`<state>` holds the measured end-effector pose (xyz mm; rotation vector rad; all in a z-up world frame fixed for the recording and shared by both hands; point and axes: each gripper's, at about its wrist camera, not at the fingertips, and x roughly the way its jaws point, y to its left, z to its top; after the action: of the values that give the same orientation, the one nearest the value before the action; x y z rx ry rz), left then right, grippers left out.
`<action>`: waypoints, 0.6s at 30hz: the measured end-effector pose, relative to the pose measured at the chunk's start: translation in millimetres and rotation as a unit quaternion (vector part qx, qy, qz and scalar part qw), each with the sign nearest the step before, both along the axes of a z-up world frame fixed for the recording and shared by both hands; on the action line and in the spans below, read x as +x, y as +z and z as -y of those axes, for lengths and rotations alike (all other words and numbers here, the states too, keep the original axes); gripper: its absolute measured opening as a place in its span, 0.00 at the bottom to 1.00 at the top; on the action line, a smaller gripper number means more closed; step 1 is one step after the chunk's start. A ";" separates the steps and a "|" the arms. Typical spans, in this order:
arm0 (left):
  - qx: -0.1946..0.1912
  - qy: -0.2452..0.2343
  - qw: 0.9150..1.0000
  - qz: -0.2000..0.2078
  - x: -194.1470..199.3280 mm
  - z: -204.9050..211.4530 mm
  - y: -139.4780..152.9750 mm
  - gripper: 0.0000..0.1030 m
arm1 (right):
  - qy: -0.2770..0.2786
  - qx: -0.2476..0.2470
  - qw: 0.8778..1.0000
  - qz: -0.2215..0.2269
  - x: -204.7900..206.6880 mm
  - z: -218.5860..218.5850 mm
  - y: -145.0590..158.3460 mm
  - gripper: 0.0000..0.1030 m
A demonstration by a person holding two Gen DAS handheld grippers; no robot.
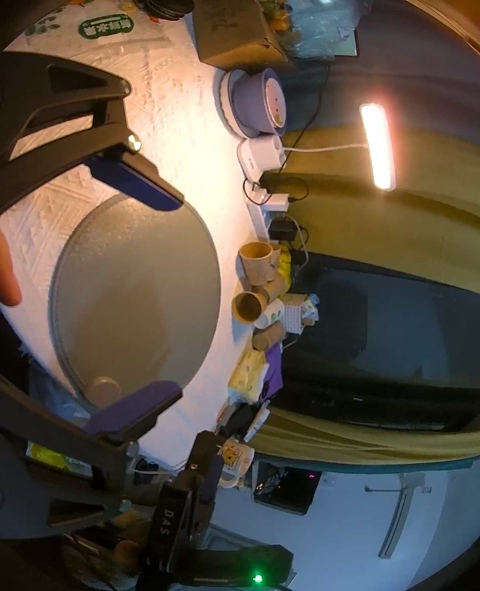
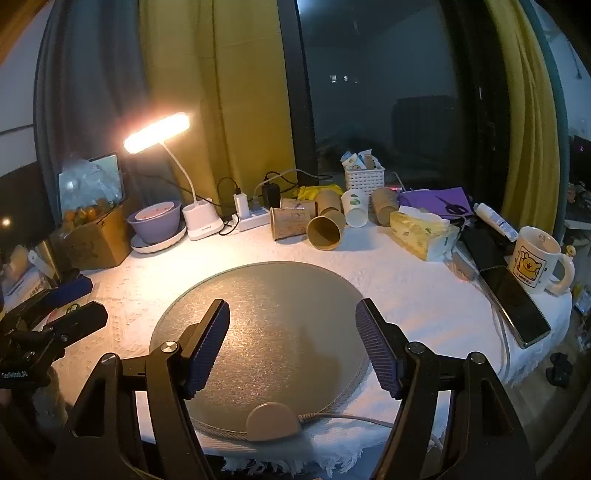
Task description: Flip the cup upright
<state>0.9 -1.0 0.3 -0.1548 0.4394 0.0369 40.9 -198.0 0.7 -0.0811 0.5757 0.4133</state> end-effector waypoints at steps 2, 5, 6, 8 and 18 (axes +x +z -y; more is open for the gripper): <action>0.002 -0.001 1.000 -0.001 1.3 1.8 -0.4 0.91 | 0.001 0.002 1.000 0.001 -0.8 0.4 -0.3 0.72; -0.001 0.000 1.000 0.001 -1.2 2.7 -4.6 0.91 | 0.003 0.002 1.000 0.000 -1.3 0.0 -1.4 0.72; -0.003 0.001 1.000 -0.001 -0.2 1.9 -4.9 0.92 | 0.003 0.002 1.000 -0.001 -1.1 -0.3 -1.5 0.72; -0.003 0.003 1.000 0.001 -0.7 1.2 -4.8 0.91 | 0.003 0.001 1.000 -0.003 2.1 -3.1 -1.4 0.72; -0.011 -0.012 1.000 0.000 -4.5 -1.7 0.7 0.91 | 0.007 0.002 1.000 0.004 -1.6 -4.0 2.9 0.72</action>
<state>-3.5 0.6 0.9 -0.1720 0.4421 0.0085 39.2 -194.1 3.5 -0.0834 0.5662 0.4282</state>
